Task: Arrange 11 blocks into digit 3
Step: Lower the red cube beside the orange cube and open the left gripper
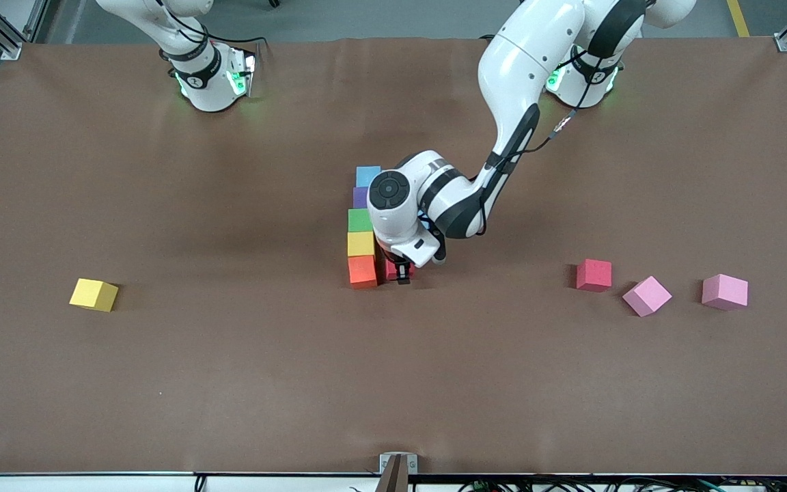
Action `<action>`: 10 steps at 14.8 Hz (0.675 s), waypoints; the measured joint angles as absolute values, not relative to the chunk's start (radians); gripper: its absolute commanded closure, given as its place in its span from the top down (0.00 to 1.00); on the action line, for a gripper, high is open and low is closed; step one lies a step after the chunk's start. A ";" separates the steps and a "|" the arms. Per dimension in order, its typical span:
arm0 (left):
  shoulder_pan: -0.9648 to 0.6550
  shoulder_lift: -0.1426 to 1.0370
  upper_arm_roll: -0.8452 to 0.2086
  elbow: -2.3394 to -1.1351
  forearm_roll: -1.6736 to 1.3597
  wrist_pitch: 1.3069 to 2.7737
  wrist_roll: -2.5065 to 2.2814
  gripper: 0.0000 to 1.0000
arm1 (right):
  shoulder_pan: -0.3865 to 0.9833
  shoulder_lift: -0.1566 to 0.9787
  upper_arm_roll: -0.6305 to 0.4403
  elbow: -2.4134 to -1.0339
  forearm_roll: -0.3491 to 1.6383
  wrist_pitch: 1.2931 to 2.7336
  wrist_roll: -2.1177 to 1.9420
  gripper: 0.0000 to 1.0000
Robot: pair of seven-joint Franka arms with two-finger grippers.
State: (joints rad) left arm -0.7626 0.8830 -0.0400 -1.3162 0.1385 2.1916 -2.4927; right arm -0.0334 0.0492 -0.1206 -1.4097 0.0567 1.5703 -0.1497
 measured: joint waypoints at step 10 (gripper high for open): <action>-0.773 0.909 -0.036 -1.283 0.140 2.200 -2.493 0.04 | -0.019 0.050 -0.103 -1.410 0.057 1.572 -0.150 1.00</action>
State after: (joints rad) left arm -0.7728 0.9086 -0.0363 -1.2828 0.1402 2.2000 -2.4927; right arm -0.0186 0.0503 -0.1033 -1.4100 0.0566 1.5718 -0.1498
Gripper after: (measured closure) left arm 0.410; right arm 0.000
